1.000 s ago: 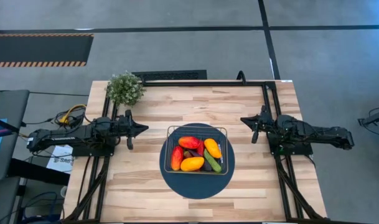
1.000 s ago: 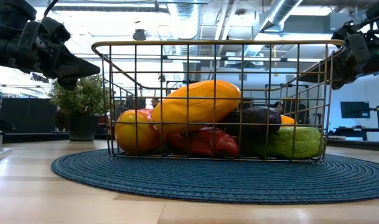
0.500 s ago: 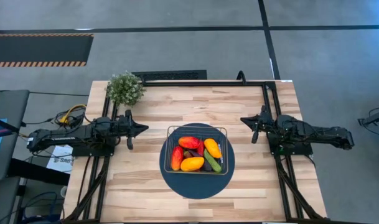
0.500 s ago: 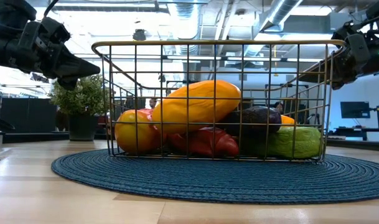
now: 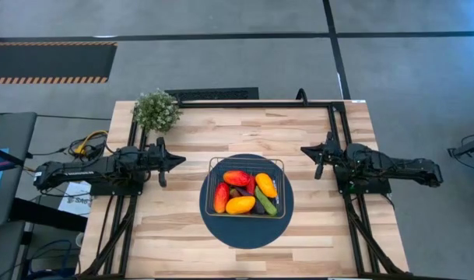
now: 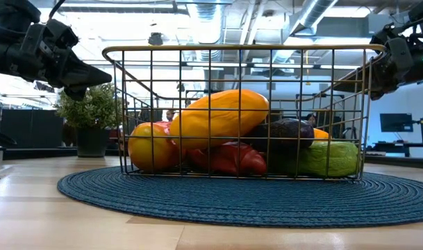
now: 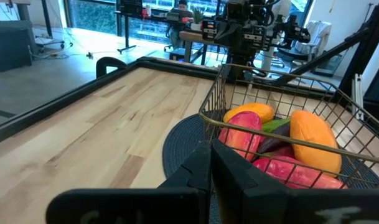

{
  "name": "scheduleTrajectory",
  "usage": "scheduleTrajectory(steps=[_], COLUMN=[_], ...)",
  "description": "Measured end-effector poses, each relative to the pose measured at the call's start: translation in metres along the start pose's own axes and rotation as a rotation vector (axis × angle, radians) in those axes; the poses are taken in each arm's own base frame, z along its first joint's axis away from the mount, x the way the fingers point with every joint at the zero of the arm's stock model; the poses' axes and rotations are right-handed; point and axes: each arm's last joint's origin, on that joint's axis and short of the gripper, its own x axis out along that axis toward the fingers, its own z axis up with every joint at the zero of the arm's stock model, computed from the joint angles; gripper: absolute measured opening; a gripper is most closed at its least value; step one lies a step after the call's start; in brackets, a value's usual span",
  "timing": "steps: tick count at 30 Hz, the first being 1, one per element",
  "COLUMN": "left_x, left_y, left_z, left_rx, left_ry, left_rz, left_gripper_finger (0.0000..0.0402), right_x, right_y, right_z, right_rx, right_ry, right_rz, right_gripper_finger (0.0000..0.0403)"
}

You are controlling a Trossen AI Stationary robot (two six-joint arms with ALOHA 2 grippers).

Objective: Build produce basket
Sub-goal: Return to Home Position

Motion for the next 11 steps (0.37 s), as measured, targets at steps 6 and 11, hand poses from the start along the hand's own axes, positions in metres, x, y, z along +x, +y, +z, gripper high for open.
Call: scheduleTrajectory(steps=[6, 11], left_x=[0.0000, 0.0000], left_y=[0.0000, 0.0000], left_z=[0.0000, -0.0001], left_rx=[0.003, 0.005], left_ry=[0.000, 0.000], left_rz=[-0.001, -0.001], left_gripper_finger=[0.0000, 0.0000], right_x=[0.0000, 0.0000], right_y=[0.0000, 0.0000], right_z=[0.0000, 0.0000], right_rx=[0.000, 0.000], right_ry=[0.000, 0.000], right_rz=[0.000, 0.000], right_gripper_finger=[0.0028, 0.0027])
